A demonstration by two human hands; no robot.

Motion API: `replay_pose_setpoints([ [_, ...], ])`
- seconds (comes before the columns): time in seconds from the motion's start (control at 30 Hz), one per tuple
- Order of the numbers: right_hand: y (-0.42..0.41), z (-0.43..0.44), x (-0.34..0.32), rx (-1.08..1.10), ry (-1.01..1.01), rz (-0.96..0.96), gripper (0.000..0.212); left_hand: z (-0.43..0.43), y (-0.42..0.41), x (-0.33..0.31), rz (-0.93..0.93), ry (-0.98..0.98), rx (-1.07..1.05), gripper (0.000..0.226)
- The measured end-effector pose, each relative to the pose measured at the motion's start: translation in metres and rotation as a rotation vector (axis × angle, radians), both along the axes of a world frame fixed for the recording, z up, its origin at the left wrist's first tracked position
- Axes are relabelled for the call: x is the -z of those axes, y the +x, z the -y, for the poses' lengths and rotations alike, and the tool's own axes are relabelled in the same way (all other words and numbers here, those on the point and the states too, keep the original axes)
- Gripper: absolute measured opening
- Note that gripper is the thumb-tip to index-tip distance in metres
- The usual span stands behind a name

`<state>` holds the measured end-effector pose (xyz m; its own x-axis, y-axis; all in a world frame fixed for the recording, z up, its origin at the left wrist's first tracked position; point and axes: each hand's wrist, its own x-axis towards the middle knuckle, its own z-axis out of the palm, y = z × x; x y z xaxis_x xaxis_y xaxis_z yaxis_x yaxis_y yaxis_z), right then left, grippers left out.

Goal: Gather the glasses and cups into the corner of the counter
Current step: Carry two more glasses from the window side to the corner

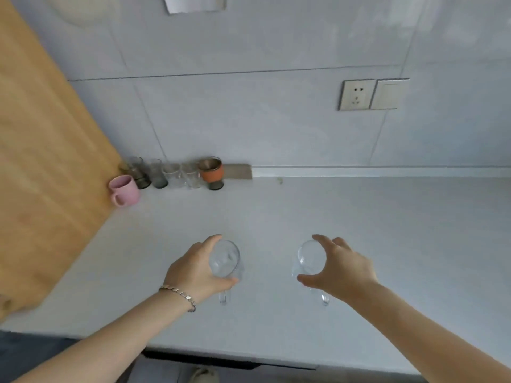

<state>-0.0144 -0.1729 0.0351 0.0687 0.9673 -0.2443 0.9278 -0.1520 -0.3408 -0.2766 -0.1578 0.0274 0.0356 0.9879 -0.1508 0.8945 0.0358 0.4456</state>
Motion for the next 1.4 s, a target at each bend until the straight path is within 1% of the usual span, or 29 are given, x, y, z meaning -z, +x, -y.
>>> replay_pose_setpoints([
  [0.13, -0.100, -0.059, 0.008, -0.097, 0.002, -0.005, 0.091, -0.032, -0.110, 0.009, -0.028, -0.010, -0.127, 0.090],
  [0.27, -0.192, -0.117, 0.016, -0.100, 0.009, -0.012, 0.090, -0.079, -0.204, 0.019, -0.080, -0.034, -0.166, 0.086],
  [0.4, -0.265, -0.166, 0.025, -0.064, -0.001, -0.018, 0.089, -0.144, -0.272, 0.028, -0.102, -0.046, -0.150, 0.085],
  [0.5, -0.299, -0.193, 0.032, -0.037, -0.026, -0.010, 0.090, -0.199, -0.299, 0.034, -0.156, -0.047, -0.075, 0.081],
  [0.57, -0.318, -0.212, 0.037, -0.020, -0.038, 0.001, 0.090, -0.238, -0.311, 0.038, -0.185, -0.039, -0.041, 0.075],
  [0.67, -0.337, -0.236, 0.044, -0.005, -0.067, 0.021, 0.090, -0.289, -0.315, 0.044, -0.221, -0.016, 0.034, 0.073],
  [0.8, -0.352, -0.262, 0.055, 0.014, -0.103, 0.039, 0.089, -0.340, -0.309, 0.057, -0.335, -0.020, 0.170, 0.080],
  [0.87, -0.357, -0.275, 0.060, 0.028, -0.116, 0.034, 0.089, -0.358, -0.307, 0.065, -0.404, -0.004, 0.192, 0.081],
  [0.97, -0.367, -0.296, 0.070, 0.045, -0.133, 0.023, 0.089, -0.376, -0.308, 0.076, -0.486, 0.019, 0.219, 0.078],
  [1.1, -0.385, -0.326, 0.086, 0.060, -0.149, 0.008, 0.088, -0.394, -0.314, 0.090, -0.522, 0.017, 0.266, 0.075],
  [1.2, -0.401, -0.345, 0.098, 0.073, -0.157, 0.000, 0.086, -0.400, -0.316, 0.099, -0.532, 0.010, 0.293, 0.080],
  [1.33, -0.422, -0.366, 0.109, 0.113, -0.160, -0.016, 0.082, -0.404, -0.318, 0.106, -0.535, 0.005, 0.273, 0.088],
  [1.4, -0.430, -0.373, 0.112, 0.160, -0.145, -0.029, 0.085, -0.405, -0.318, 0.107, -0.540, 0.011, 0.266, 0.090],
])
